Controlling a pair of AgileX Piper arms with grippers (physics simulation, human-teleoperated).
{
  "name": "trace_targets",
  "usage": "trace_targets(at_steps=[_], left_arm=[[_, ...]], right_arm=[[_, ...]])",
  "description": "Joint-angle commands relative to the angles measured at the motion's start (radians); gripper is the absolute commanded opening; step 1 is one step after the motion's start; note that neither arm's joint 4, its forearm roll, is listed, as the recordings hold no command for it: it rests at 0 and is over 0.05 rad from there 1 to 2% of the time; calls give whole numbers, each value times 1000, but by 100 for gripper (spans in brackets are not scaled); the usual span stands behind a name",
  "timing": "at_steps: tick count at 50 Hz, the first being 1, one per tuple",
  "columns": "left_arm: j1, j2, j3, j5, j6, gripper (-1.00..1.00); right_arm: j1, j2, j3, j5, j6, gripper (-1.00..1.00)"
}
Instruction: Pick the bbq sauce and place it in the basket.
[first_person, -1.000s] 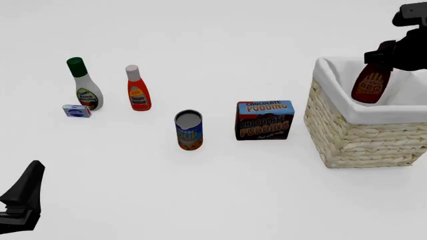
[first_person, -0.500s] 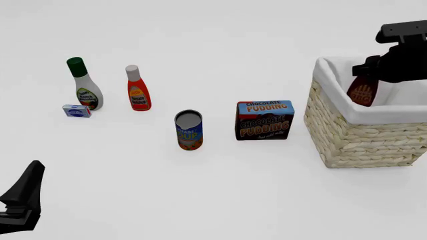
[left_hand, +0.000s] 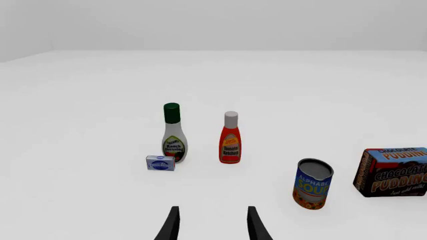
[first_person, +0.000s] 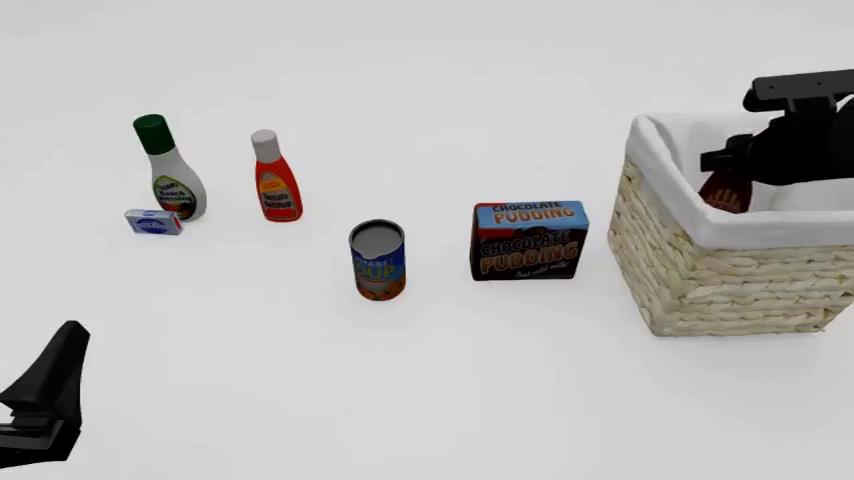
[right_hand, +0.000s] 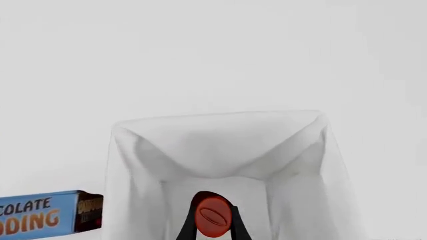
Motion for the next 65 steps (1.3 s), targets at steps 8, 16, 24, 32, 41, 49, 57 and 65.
trace_targets(at_steps=[8,16,24,32,41,49,57,65], left_arm=[[0,0,0,0,0,100],[0,0,0,0,0,100],[0,0,0,0,0,100],[0,0,0,0,0,100],[0,0,0,0,0,100],[0,0,0,0,0,100],[0,0,0,0,0,100],[0,0,0,0,0,100]], right_arm=[[-21,25,2,-21,12,-100],[-27,24,8,-22,13,-100],[-28,34,13,-31,14,-100],[-26,44,16,-38,9,-100],[-28,41,15,-33,8,100],[-25,37,15,-31,9,100],[-24,29,6,-22,6,100],[-26,5,-13,1,4,100]])
